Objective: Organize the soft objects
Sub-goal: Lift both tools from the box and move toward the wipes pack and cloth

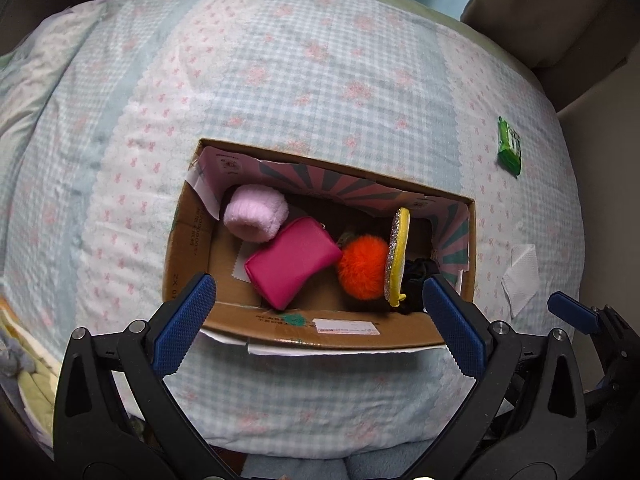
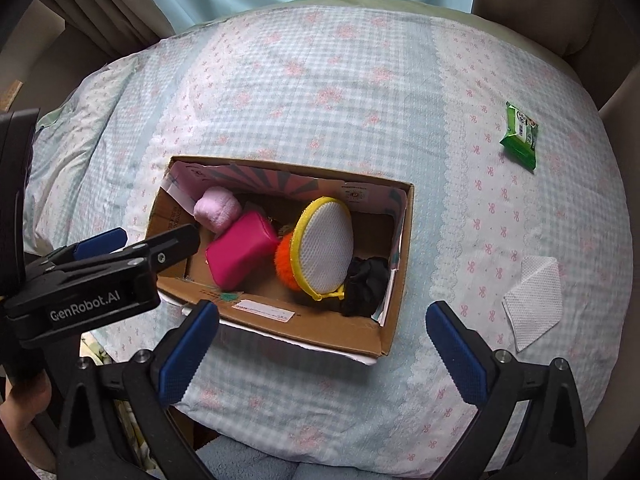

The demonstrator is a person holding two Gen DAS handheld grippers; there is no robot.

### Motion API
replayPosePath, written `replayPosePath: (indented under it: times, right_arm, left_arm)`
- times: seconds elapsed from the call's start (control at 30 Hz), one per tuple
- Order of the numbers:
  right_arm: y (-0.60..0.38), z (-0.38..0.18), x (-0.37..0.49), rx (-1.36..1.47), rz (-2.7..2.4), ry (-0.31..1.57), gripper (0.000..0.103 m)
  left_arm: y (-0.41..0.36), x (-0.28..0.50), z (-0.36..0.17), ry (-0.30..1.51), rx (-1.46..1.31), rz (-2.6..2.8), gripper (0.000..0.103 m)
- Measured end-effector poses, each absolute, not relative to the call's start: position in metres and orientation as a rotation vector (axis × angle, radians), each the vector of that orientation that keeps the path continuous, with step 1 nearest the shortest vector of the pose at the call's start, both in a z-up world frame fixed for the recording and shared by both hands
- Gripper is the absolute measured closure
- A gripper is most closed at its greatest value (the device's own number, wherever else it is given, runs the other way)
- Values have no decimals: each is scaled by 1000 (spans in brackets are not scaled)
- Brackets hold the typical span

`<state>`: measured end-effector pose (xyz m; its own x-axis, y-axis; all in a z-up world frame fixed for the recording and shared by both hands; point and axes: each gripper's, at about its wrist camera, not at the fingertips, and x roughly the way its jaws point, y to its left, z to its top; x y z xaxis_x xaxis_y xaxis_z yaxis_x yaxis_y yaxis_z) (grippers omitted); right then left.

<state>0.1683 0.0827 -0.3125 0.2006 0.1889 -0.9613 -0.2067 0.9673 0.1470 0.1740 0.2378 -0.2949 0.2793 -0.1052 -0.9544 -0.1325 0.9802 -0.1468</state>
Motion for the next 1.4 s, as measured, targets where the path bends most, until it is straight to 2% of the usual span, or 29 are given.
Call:
replayPosePath:
  times: [0.4, 0.8, 1.2, 1.4]
  right_arm:
    - [40, -235, 125, 36, 189, 1133, 0]
    - [-18, -175, 68, 79, -12, 963, 0]
    - [-128, -180, 38, 190, -138, 921, 0]
    - [-180, -203, 52, 95, -86, 976, 0]
  left_arm:
    - [228, 129, -199, 1102, -124, -12, 0]
    - [177, 117, -158, 986, -46, -212, 0]
    - [86, 151, -144, 951, -13, -283, 0]
    - [13, 184, -155, 977, -19, -266, 0]
